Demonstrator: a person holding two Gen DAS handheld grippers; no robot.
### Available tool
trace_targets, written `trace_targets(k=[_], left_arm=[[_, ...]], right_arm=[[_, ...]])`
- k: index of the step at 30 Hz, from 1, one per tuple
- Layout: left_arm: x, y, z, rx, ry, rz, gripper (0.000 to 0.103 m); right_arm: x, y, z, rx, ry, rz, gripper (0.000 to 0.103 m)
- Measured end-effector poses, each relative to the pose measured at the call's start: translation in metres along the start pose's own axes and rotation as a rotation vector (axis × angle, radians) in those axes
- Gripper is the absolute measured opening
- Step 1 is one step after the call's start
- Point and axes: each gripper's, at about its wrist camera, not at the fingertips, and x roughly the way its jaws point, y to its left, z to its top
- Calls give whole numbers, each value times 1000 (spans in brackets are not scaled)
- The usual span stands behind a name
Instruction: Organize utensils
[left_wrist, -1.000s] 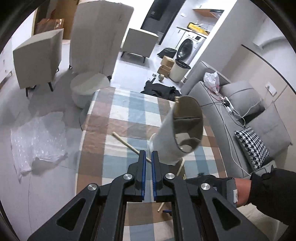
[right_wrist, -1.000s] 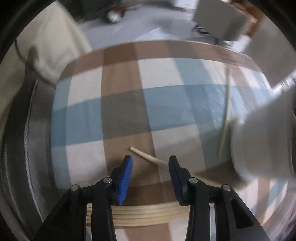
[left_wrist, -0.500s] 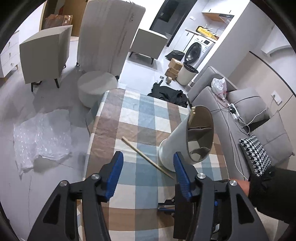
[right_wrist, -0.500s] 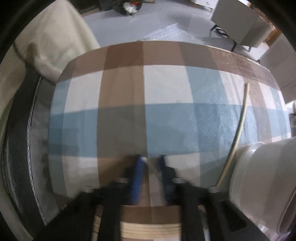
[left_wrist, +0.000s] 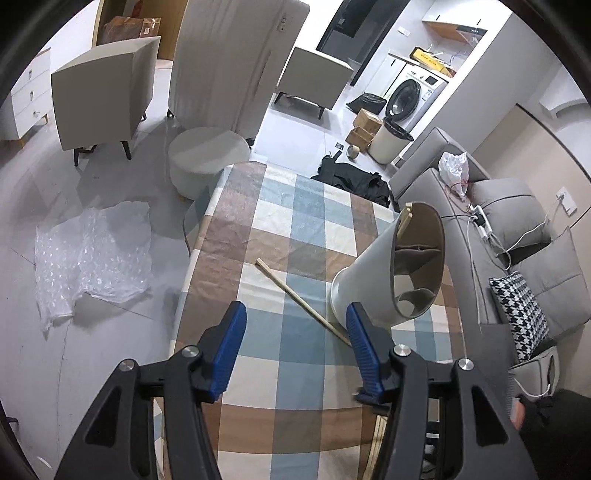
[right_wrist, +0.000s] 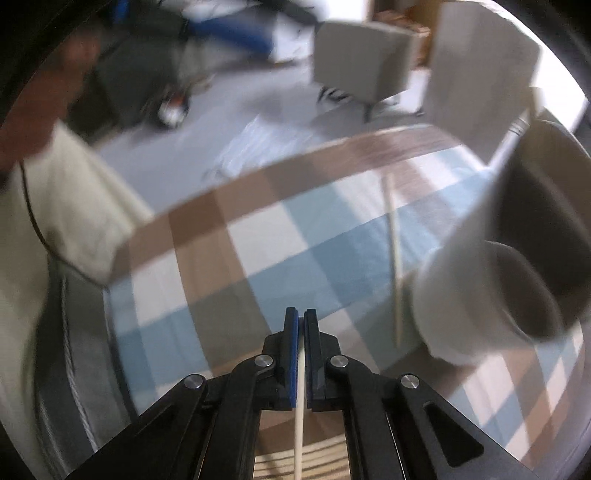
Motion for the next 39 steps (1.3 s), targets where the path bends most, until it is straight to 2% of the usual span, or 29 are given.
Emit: trace_targets(k=[5, 13, 17, 19, 21, 23, 30, 33, 39], left_arm=[[10, -4, -5, 13, 35, 37, 51], [43, 3, -12, -67, 160, 79, 51], [65, 9, -11, -138, 236, 93, 51], [75, 6, -8, -139, 260, 107, 51], [82, 4, -4, -149, 270, 101, 51], [92, 7, 1, -170, 270, 127, 51], [136, 33, 22, -325, 271, 188, 51], [148, 32, 26, -297, 271, 271, 51], [160, 23, 32, -254, 263, 324, 50]], right_arm=[[-43, -11, -10, 154, -124, -44, 2], [-91, -31, -54, 420, -254, -70, 2], [-103, -39, -65, 492, -286, -77, 2], [-108, -42, -68, 509, -305, -85, 2], [-110, -47, -71, 542, -327, -79, 2], [-113, -51, -74, 568, -342, -74, 2], [-114, -65, -81, 632, -360, -45, 2], [-116, -71, -86, 653, -376, -31, 1], [-126, -88, -91, 712, -422, -3, 1]])
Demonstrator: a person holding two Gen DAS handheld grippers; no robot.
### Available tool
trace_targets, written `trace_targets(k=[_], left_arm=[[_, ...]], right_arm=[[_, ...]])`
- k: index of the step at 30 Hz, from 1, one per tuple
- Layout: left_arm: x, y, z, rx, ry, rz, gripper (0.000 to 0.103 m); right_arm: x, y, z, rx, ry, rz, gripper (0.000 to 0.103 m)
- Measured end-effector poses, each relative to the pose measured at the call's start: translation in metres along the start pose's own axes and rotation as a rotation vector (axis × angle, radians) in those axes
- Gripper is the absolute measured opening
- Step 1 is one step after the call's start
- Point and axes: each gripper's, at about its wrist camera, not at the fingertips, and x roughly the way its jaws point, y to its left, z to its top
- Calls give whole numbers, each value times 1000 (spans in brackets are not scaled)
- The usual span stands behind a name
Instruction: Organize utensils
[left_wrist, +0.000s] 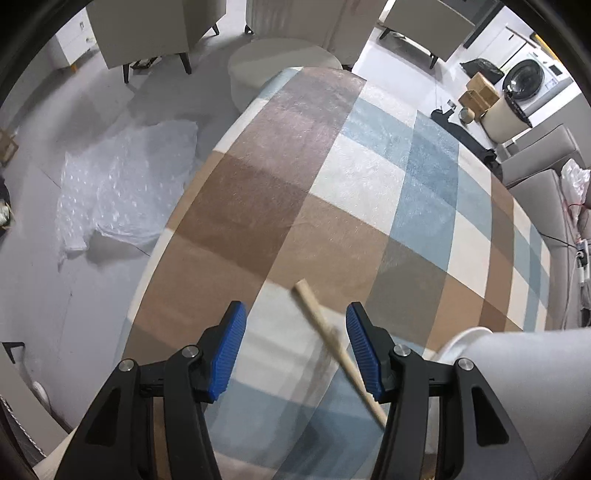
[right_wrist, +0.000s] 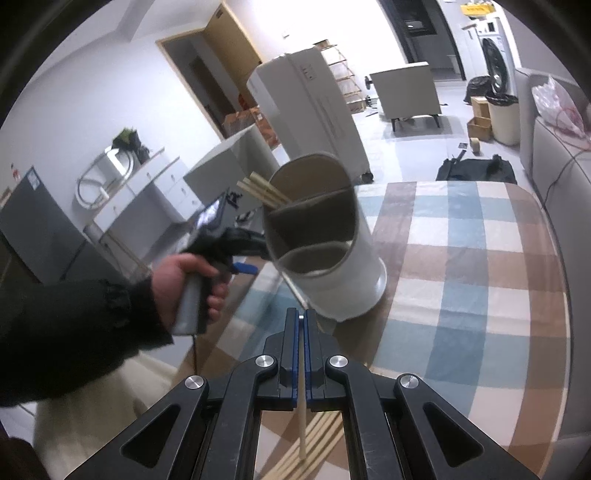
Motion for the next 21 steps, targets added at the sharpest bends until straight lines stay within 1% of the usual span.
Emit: trace_targets(k=[1, 2, 3, 4, 5, 6, 10, 13, 17, 19, 21], left_arm=[[0, -2, 0, 2, -12, 11, 48], [0, -5, 1, 6, -15, 22, 41], [1, -6, 2, 12, -21, 47, 32], [3, -9, 5, 22, -27, 91, 25], [4, -11, 5, 29, -32, 123, 15], [4, -11, 4, 33, -38, 139, 9], [3, -6, -2, 27, -60, 136, 3], [1, -4, -6, 30, -71, 139, 2], [0, -4, -5, 14, -62, 101, 2], [-4, -3, -2, 17, -76, 85, 2], [-9, 0, -5, 21, -84, 51, 2]], right_arm=[[-1, -2, 1, 14, -5, 6, 1], [-1, -4, 3, 24, -8, 10, 0], [-2, -4, 4, 27, -12, 10, 0], [-2, -3, 5, 25, -15, 9, 0], [-4, -1, 6, 21, -23, 15, 0], [-5, 0, 6, 17, -28, 18, 0], [-4, 1, 6, 7, -21, 20, 0], [-3, -5, 5, 33, -17, 23, 0], [-3, -4, 6, 33, -15, 24, 0], [-1, -1, 6, 20, -7, 26, 0], [2, 2, 5, 6, 4, 21, 0]])
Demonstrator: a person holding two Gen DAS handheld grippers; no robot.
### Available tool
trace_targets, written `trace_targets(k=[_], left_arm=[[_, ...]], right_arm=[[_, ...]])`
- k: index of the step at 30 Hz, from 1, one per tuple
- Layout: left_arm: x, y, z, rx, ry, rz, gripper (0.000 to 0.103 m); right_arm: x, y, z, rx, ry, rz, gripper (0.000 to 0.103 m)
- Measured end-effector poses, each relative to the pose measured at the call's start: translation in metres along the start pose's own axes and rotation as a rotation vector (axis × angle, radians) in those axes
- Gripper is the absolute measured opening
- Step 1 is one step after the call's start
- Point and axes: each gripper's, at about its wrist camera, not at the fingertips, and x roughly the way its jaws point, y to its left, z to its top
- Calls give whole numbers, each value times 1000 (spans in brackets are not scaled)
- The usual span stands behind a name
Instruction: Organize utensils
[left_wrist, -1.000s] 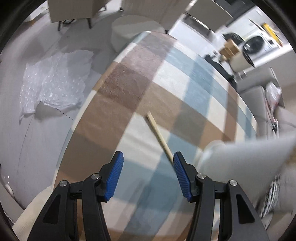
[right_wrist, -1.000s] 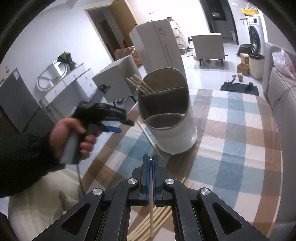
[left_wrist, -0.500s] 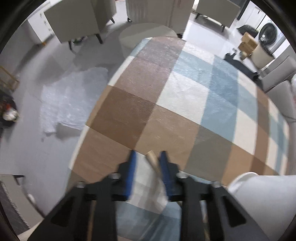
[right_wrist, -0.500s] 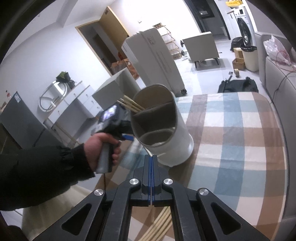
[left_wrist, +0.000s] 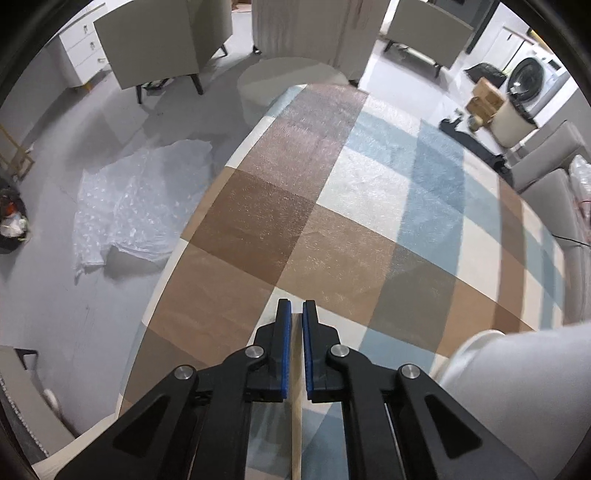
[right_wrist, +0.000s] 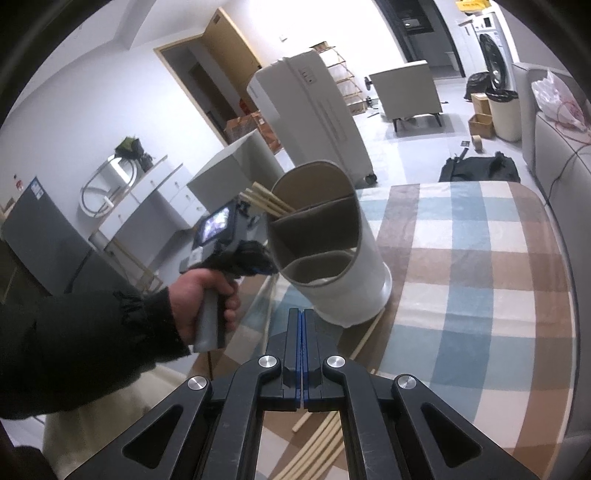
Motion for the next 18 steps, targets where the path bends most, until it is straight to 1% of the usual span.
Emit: trace_targets(k=[6, 10, 14, 16, 18], left_arm=[[-28, 9, -12, -12, -38, -99, 2], [-49, 11, -20, 3, -56, -149, 2], [-72, 19, -28, 6, -83, -217, 2], [-80, 23, -31, 12, -96, -243, 2], [-88, 27, -35, 17, -113, -262, 2]], right_arm=[[4, 2, 0, -6, 7, -7, 0], [12, 5, -2, -25, 38, -14, 0], [35, 11, -13, -93, 160, -29, 0], [52, 13, -25, -122, 257, -24, 3], [69, 8, -39, -97, 348, -13, 3]])
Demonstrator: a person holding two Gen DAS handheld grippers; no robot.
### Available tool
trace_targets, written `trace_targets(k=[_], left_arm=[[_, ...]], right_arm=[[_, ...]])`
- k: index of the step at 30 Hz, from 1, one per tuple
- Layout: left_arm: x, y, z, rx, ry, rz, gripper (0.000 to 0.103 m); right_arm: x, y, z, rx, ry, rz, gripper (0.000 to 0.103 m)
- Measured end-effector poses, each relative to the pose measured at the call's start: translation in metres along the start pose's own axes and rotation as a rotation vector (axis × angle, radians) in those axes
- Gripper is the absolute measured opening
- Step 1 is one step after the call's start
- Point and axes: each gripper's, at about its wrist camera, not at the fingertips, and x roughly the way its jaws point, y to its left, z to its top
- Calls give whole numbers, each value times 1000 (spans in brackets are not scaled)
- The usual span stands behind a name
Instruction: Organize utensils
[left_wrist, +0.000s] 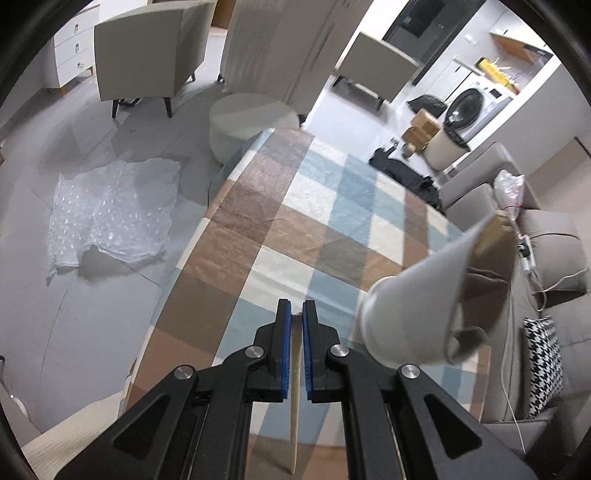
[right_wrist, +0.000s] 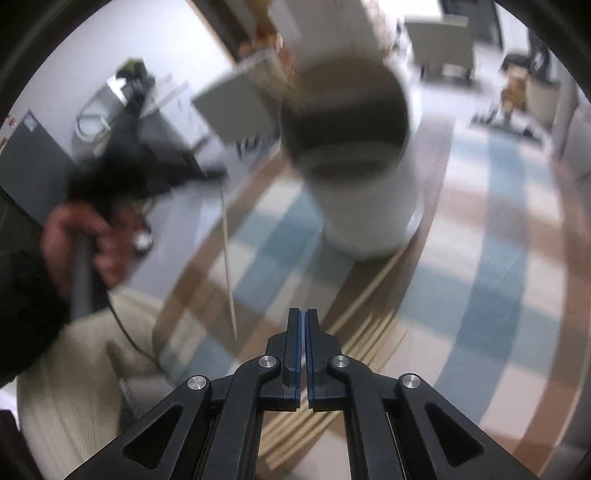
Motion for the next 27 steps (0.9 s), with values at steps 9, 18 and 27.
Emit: trace_targets(k=[9, 18, 27], left_arm=[[-25, 5, -16, 67, -45, -69, 1], [-38, 15, -14, 69, -61, -157, 1], [-54, 25, -15, 53, -92, -202, 1]], right_arm=[[59, 3, -22, 111, 201, -45, 23], [89, 34, -22, 145, 239, -246, 33], [93, 66, -40, 72, 178, -493, 1]])
